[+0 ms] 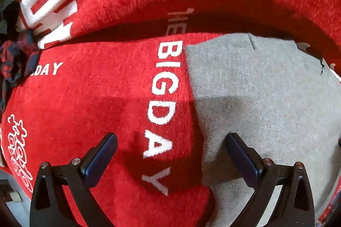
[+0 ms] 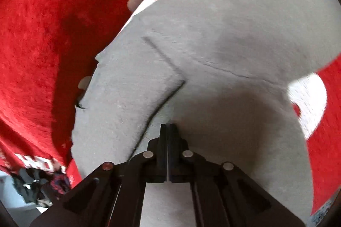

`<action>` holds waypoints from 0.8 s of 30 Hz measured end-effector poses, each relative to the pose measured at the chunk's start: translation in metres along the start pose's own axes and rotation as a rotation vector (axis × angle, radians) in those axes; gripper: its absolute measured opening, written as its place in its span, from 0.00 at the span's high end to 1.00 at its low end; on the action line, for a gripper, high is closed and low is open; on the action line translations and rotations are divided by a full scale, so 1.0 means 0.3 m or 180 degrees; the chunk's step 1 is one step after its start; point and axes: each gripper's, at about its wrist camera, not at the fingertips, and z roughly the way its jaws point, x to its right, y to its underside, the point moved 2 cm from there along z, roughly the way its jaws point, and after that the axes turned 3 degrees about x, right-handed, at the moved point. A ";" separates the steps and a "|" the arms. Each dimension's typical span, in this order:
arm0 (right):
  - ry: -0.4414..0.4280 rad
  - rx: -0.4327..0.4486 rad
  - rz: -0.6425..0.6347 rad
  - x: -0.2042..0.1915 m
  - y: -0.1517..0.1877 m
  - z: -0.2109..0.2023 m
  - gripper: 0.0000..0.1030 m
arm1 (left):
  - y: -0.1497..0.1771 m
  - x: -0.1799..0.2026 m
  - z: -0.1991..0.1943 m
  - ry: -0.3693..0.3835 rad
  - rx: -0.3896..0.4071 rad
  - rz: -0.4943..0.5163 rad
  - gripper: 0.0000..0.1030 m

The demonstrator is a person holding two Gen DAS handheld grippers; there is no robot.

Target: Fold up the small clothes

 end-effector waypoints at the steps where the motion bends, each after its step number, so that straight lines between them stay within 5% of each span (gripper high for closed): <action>1: -0.0048 0.0014 -0.0034 -0.002 -0.001 -0.017 0.96 | -0.005 0.004 -0.013 0.0024 0.0033 -0.0002 0.00; 3: -0.0216 0.0049 -0.0101 -0.013 -0.012 -0.045 0.93 | -0.011 0.007 -0.027 0.0027 0.0077 0.0015 0.00; 4: -0.0256 0.0046 -0.0124 -0.023 -0.024 -0.044 0.72 | -0.016 0.018 -0.023 0.0004 0.0067 0.0030 0.00; 5: -0.0244 0.0061 -0.0120 -0.030 -0.037 -0.038 0.40 | -0.017 0.024 -0.022 -0.0013 0.0057 0.0029 0.00; 6: -0.0253 0.0074 -0.0080 -0.031 -0.050 -0.032 0.35 | -0.018 0.034 -0.017 -0.0023 0.0045 0.0014 0.00; 7: -0.0322 0.0047 0.0011 -0.030 -0.067 -0.009 0.37 | -0.019 0.044 -0.015 -0.0020 0.0042 -0.0014 0.00; 8: -0.0367 0.0031 0.0100 -0.032 -0.080 0.012 0.50 | -0.021 0.055 -0.014 -0.0015 0.0051 -0.0044 0.00; 9: -0.0395 0.0032 0.0163 -0.034 -0.098 0.026 0.66 | -0.021 0.066 -0.012 -0.0029 0.0056 -0.0056 0.00; 10: -0.0403 0.0006 0.0164 -0.036 -0.109 0.032 0.92 | -0.020 0.076 -0.007 -0.0088 0.0061 -0.0052 0.00; 15: -0.0017 -0.0010 -0.0318 -0.053 -0.098 0.030 0.93 | -0.001 0.123 0.048 -0.0268 0.0074 0.0094 0.00; 24: 0.0180 -0.0115 -0.0410 -0.016 -0.060 -0.047 0.87 | 0.009 0.137 -0.042 -0.0247 -0.0086 0.0159 0.00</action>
